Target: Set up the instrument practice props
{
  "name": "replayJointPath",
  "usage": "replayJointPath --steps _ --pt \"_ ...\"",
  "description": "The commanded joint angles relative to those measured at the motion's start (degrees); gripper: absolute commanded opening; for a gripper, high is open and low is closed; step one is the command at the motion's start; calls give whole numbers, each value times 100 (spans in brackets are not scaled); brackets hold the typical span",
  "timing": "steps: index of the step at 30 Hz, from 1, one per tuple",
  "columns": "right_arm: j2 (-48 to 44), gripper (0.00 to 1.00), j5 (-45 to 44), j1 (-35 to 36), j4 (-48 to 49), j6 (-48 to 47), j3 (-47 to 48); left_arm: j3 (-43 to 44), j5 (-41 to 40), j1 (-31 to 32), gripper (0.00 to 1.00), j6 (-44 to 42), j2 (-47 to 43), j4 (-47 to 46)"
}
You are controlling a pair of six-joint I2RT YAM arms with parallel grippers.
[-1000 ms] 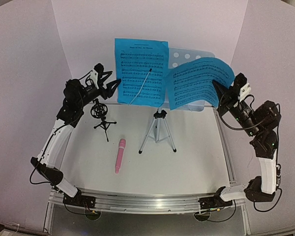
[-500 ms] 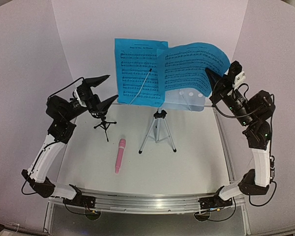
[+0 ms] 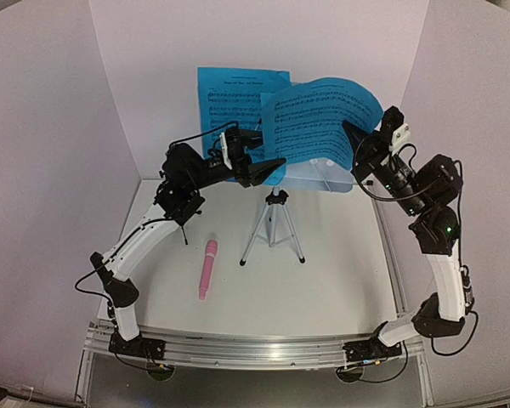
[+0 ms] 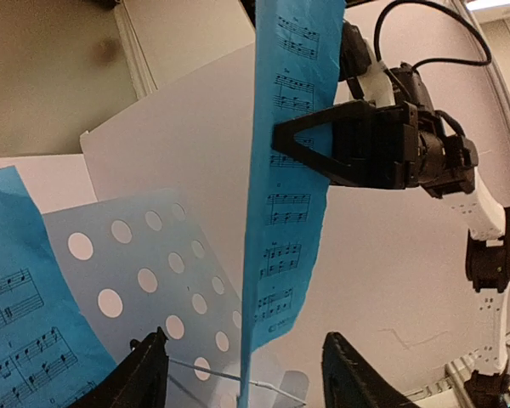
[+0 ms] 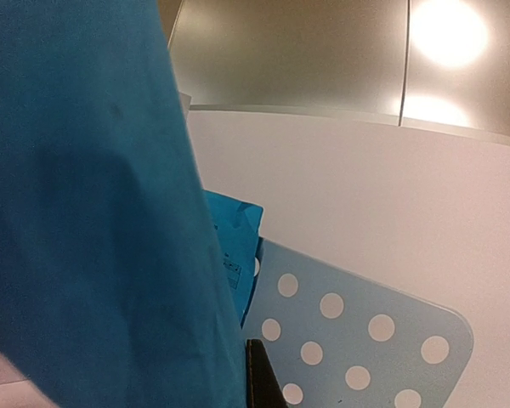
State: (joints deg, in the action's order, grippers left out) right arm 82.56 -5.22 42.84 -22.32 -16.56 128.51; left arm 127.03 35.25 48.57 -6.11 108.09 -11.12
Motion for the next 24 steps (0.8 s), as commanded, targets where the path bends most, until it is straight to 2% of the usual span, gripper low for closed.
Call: replayJointPath --steps 1,4,7,9,15,17,19,21,24 --pt "-225 0 40 14 263 65 -122 723 -380 129 49 551 48 -30" --pt "-252 0 -11 14 271 33 -217 683 -417 214 34 551 26 -47" --pt "-229 0 -29 14 272 16 -319 675 -499 270 9 684 14 62" --pt "-210 0 -45 18 276 1 -343 681 -599 276 0 841 -5 185" --pt "-214 2 -709 14 468 8 -437 1023 -1152 273 0 1306 -22 1018" --pt "-190 15 -1085 14 543 63 -436 1381 -1183 267 0 1508 6 1585" --pt "-158 22 -1500 14 589 197 -432 1789 -1096 258 0 1630 43 2256" --pt "-126 26 -1895 14 647 416 -460 1992 -961 238 0 1789 1 2820" --pt "-23 33 -2031 14 684 570 -439 2113 -658 181 0 1988 -150 3207"
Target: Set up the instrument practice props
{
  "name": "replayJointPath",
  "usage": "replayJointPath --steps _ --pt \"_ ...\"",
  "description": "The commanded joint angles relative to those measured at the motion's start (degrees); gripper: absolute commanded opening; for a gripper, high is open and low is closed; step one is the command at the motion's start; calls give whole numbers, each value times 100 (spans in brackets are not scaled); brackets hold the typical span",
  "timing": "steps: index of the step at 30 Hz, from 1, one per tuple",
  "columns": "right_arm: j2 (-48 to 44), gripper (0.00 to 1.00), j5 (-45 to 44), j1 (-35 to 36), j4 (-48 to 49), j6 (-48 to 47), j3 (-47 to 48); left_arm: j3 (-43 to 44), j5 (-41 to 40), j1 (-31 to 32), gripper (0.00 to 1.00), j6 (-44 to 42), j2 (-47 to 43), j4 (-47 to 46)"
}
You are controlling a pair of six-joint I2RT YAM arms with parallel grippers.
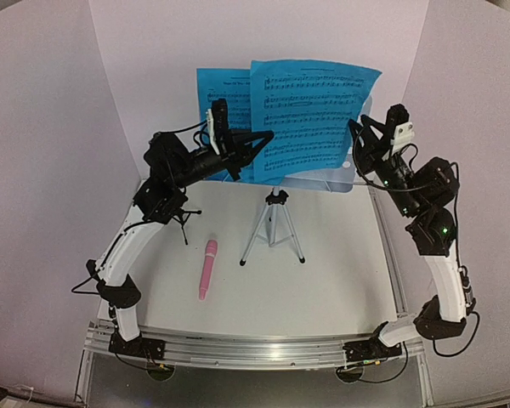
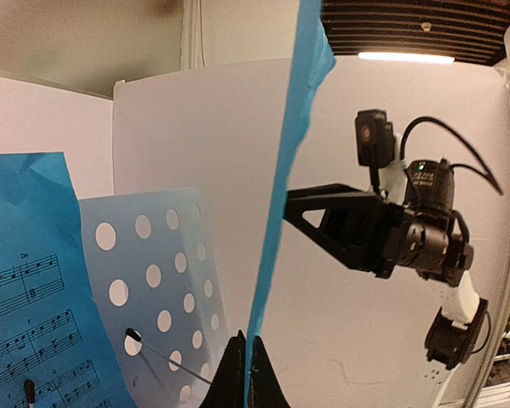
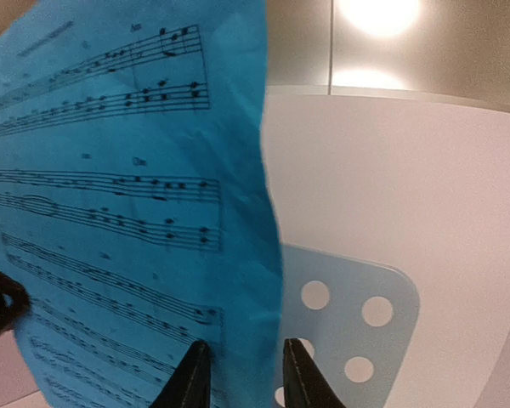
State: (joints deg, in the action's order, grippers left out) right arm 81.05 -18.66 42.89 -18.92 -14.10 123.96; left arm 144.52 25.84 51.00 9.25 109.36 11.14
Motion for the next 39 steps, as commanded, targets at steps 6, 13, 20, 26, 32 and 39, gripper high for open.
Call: replayJointPath --steps 6,13,20,26,32,39 --pt "264 42 -609 8 310 572 104 726 648 -456 0 1529 -454 1192" --pt "56 42 -569 8 292 897 -310 -568 907 -1006 0 2322 -1230 980" --pt "-45 50 142 8 9 864 -590 -451 888 -1134 0 2417 -1281 1087" --pt "-86 56 -174 8 -225 805 -1085 -457 713 -1249 0 2548 -1365 1584" --pt "116 50 9 8 -332 614 -930 -638 598 -1262 0 2217 -1462 1670" --pt "653 52 18 8 -659 495 -447 -690 457 -1270 0 1794 -1424 1522"
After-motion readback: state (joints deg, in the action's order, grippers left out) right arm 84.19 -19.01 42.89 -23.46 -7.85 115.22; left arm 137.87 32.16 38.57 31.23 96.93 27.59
